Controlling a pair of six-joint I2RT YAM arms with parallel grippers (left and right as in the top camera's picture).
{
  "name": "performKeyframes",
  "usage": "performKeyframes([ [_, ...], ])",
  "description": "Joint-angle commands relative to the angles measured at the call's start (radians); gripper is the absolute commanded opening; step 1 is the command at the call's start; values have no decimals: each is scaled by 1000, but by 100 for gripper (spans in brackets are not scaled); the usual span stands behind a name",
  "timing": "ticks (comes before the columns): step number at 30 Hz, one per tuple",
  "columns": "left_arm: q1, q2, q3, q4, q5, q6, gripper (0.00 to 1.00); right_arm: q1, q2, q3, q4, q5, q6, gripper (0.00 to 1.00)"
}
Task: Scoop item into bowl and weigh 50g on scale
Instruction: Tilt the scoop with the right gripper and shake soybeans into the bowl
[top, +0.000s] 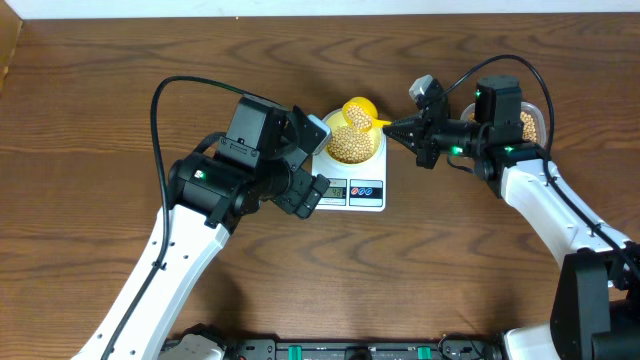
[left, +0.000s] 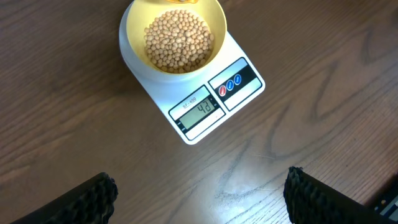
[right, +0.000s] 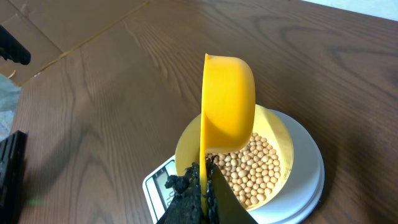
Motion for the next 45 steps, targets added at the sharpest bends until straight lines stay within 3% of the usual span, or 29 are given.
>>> performKeyframes([
  [1,3,-9,-2,-5,5,17,88,9,9,-2,2,-3,-14,1],
  [45,3,-9,-2,-5,5,17,88,9,9,-2,0,-3,-47,1],
])
